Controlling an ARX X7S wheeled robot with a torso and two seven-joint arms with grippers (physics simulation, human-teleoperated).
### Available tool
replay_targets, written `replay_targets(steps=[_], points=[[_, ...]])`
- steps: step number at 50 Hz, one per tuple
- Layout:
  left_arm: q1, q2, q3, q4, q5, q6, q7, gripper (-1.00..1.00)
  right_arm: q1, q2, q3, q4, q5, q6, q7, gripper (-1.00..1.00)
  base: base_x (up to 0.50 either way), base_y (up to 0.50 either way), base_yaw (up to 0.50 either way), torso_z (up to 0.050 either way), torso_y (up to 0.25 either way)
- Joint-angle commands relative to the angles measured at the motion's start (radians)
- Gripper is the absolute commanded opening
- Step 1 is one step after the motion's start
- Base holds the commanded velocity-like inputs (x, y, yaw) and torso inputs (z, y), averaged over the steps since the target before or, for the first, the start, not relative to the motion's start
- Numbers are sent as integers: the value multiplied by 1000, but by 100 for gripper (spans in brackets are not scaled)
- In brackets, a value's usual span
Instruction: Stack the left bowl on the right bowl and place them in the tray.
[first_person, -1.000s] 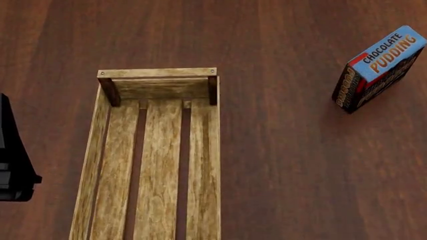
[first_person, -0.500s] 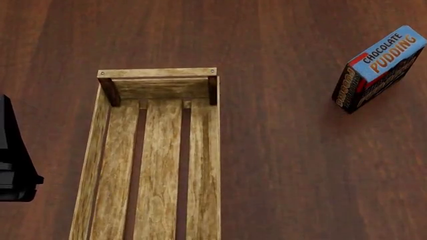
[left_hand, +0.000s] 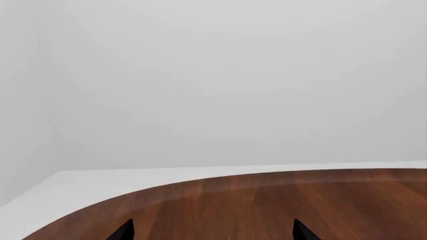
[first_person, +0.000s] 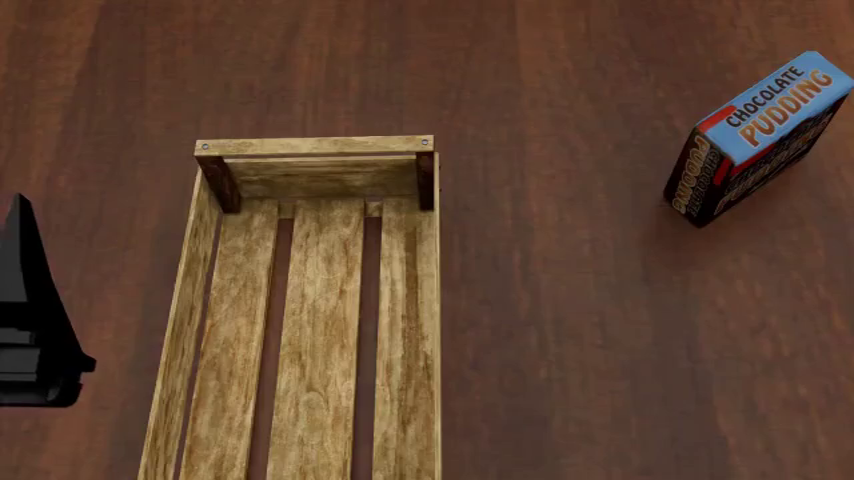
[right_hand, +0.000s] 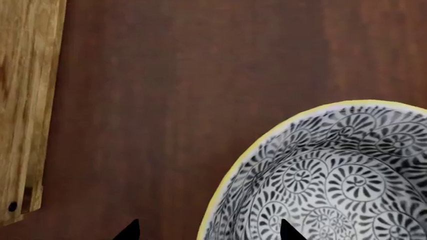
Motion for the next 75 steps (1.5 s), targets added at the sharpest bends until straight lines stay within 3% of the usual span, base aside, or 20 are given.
replay_targets(steps=[1, 18, 19, 33, 56, 75], points=[[2, -5, 6, 5, 2, -1, -3, 100, 0, -3, -25, 31, -39, -25, -36, 100, 0, 0, 0, 0, 0], [1, -10, 9, 9, -2, -4, -10, 100, -5, -10, -66, 80, -86, -52, -74, 100, 0, 0, 0, 0, 0], [1, -10, 10, 9, 0, -4, -10, 100, -6, -9, -65, 80, -89, -55, -72, -100, 0, 0, 0, 0, 0], [0, -13, 8, 7, -12, -4, -11, 100, 30, 21, -95, -3, -97, 2, 14, -100, 2, 0, 1, 0, 0], [-1, -20, 3, 14, -27, -7, -16, 100, 173, 94, -3, -211, 210, 135, 297, -100, 0, 0, 0, 0, 0], [-1, -27, 3, 19, -32, -8, -23, 100, 568, 215, -138, -169, 582, 202, 636, -100, 0, 0, 0, 0, 0]])
